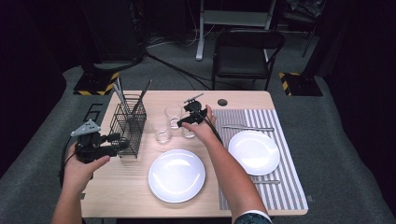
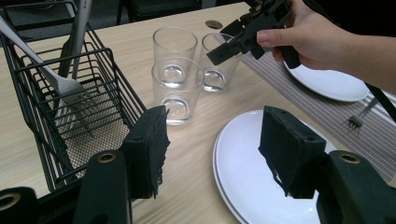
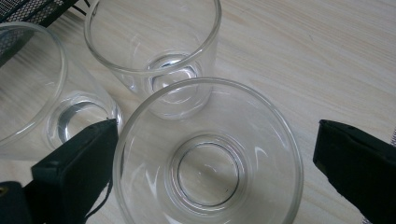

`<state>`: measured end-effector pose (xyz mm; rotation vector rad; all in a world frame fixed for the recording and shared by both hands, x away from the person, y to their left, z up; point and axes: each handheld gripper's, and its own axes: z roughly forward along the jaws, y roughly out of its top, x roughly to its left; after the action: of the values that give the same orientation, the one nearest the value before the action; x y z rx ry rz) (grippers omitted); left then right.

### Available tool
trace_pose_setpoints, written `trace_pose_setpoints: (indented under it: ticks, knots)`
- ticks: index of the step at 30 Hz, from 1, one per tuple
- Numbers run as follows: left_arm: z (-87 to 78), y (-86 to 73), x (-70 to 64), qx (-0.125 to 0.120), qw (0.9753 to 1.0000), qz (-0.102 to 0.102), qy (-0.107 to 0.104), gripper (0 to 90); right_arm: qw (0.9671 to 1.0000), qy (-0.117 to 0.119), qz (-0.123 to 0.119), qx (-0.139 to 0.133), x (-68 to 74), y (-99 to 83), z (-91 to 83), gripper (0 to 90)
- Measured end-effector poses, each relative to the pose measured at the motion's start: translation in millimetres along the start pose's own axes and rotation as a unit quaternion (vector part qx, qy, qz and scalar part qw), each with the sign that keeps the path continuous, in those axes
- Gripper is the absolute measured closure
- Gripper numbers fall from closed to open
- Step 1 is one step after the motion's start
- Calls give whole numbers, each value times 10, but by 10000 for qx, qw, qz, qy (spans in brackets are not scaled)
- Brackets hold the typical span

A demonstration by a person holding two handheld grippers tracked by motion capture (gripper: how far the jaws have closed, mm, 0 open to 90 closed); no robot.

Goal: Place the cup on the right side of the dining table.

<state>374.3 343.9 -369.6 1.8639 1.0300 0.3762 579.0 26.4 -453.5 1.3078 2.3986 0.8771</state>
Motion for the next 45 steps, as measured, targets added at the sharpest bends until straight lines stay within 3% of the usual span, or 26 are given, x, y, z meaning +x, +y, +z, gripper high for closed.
trace_pose_setpoints:
  ticks: [3,9,33,45]
  knots:
    - [-1,-3,0,-39,10000,-14,17,414,10000,20,71,-1,5,-2,11,49]
    - [-12,0,12,4,10000,2,-8,414,9999,140,-27,-16,33,3,13,166]
    - [6,-4,14,-23,10000,-22,-1,414,9998,184,-47,78,27,11,-11,174]
    - [20,-2,5,29,10000,-14,-4,414,9998,174,-56,0,5,35,-141,174]
